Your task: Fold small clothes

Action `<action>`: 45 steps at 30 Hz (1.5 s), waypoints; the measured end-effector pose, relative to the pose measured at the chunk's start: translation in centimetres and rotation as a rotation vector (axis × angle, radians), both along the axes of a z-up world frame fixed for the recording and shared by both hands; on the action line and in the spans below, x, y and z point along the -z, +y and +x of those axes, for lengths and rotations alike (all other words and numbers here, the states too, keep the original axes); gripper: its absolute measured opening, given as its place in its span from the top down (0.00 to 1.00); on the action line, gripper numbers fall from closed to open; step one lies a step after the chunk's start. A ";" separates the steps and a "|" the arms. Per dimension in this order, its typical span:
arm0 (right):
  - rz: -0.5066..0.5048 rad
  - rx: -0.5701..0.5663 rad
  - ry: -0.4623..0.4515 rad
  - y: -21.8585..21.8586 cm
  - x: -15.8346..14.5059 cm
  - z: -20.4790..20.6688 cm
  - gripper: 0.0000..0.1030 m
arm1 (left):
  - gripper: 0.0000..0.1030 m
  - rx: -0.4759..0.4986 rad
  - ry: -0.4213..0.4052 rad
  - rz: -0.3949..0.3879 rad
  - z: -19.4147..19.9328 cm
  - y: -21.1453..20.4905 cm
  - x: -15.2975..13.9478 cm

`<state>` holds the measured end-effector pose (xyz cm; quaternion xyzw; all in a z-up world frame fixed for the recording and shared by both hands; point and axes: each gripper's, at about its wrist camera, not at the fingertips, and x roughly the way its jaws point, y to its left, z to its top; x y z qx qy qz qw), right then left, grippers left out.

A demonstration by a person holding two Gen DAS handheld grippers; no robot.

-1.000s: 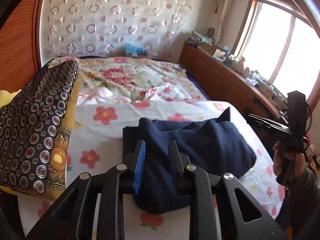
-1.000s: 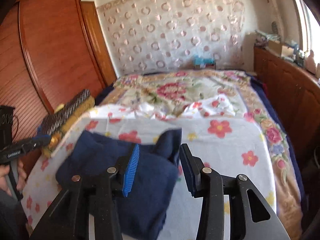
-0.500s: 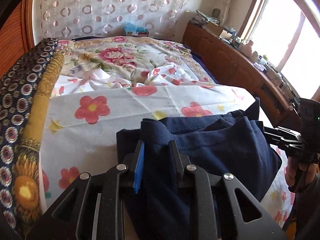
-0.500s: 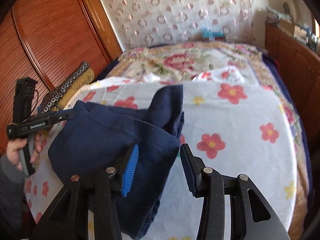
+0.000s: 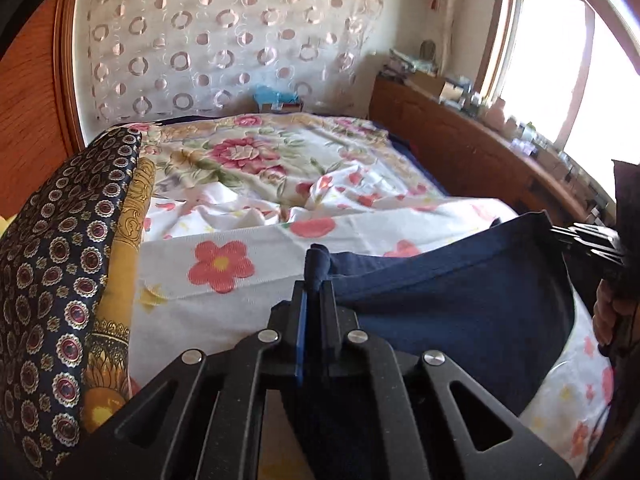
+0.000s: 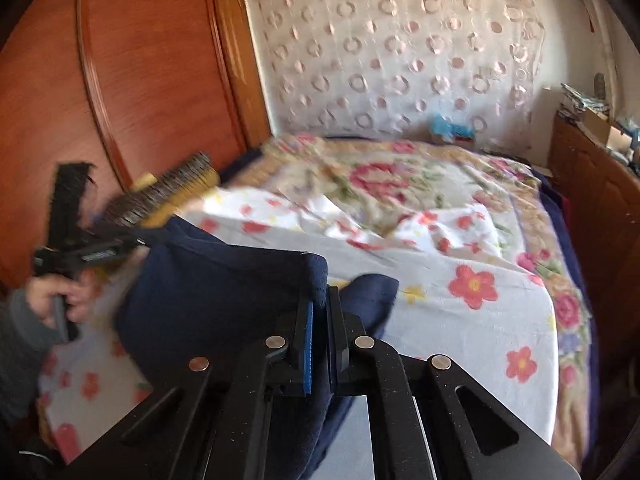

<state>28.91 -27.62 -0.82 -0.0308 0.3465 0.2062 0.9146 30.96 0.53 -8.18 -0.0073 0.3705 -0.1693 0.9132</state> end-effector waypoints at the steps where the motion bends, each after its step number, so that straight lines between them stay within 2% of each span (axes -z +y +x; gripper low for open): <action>1: -0.019 0.012 0.022 0.1 0.8 0.6 0.95 | 0.94 -0.003 0.006 0.004 0.1 -0.1 0.2; 5: -0.018 0.029 0.044 0.5 1.4 1.1 0.95 | 0.91 0.000 0.044 -0.016 0.9 0.0 0.9; 8: -0.028 0.036 0.052 0.6 1.3 1.1 0.91 | 0.82 0.028 0.090 0.010 1.0 -0.3 1.5; 9: -0.043 0.038 0.055 1.4 1.3 0.7 0.86 | 0.78 0.034 0.103 0.024 1.0 -0.4 1.8; 11: -0.066 0.056 0.059 1.7 1.4 0.8 0.69 | 0.76 0.034 0.125 0.046 1.2 -0.5 2.4; 12: -0.076 0.069 0.061 1.6 1.7 0.8 0.57 | 0.73 0.033 0.126 0.051 1.2 -0.5 2.6; 13: -0.082 0.083 0.066 1.5 2.0 0.8 0.50 | 0.71 0.025 0.125 0.054 1.3 -0.5 2.7; 16: -0.044 0.083 0.116 1.4 2.2 1.4 0.46 | 0.69 0.017 0.131 0.043 1.5 -0.3 3.0; 18: 0.017 0.073 0.142 1.2 2.3 1.9 0.45 | 0.68 0.011 0.136 0.030 1.6 -0.2 3.2; 22: 0.047 0.047 0.174 1.2 2.7 2.7 0.45 | 0.68 0.011 0.148 0.022 1.9 -0.2 3.2; 26: 0.056 0.043 0.180 1.3 3.0 3.2 0.45 | 0.68 0.019 0.142 0.024 1.8 -0.2 3.3; 32: 0.037 -0.002 0.178 1.6 3.3 3.5 0.45 | 0.68 0.039 0.182 0.021 1.5 0.3 3.3; 39: 0.042 -0.039 0.172 1.5 3.6 3.7 0.61 | 0.68 0.033 0.192 0.014 1.3 0.4 3.5; 42: 0.048 -0.064 0.155 1.6 3.5 3.5 0.78 | 0.68 0.030 0.228 -0.065 2.2 1.0 3.8; 44: 0.027 -0.076 0.131 1.8 3.5 3.2 0.81 | 0.67 0.027 0.242 -0.110 2.5 1.5 3.8; 45: 0.027 -0.077 0.118 1.8 3.4 3.0 0.82 | 0.68 0.042 0.233 -0.098 2.4 1.3 3.8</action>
